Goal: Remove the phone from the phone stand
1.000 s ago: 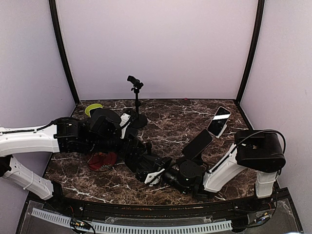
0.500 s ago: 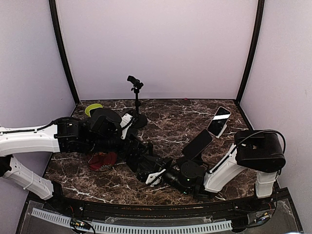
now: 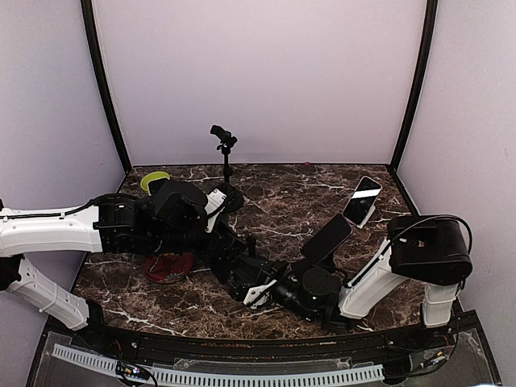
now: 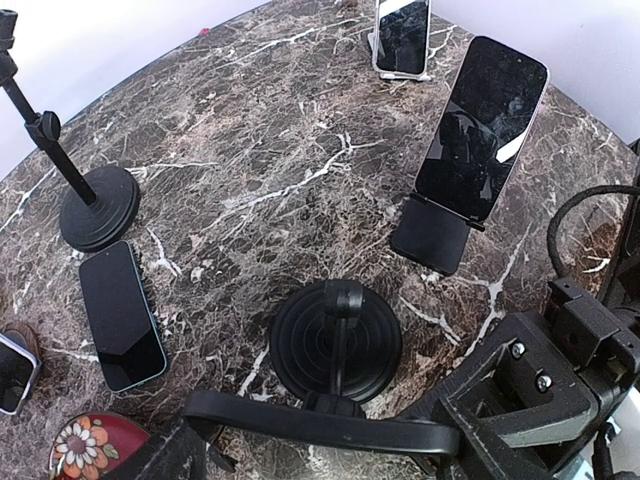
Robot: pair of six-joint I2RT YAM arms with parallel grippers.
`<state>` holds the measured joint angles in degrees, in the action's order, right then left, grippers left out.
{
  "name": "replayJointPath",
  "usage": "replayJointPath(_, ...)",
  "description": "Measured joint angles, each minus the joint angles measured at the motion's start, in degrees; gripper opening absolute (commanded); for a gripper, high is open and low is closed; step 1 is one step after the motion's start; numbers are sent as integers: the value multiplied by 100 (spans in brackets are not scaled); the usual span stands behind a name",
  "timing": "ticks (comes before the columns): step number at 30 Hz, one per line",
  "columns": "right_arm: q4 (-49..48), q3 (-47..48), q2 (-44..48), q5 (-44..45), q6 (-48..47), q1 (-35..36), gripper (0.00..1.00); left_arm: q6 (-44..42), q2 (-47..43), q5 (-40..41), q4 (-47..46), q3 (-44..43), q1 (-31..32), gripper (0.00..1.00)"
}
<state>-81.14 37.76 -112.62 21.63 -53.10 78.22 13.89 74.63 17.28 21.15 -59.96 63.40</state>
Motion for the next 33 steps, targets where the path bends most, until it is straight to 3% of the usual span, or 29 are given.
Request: replayJointPath(33, -264, -136, 2, 2, -94, -31, 0, -557, -186, -144, 267, -109, 83, 50)
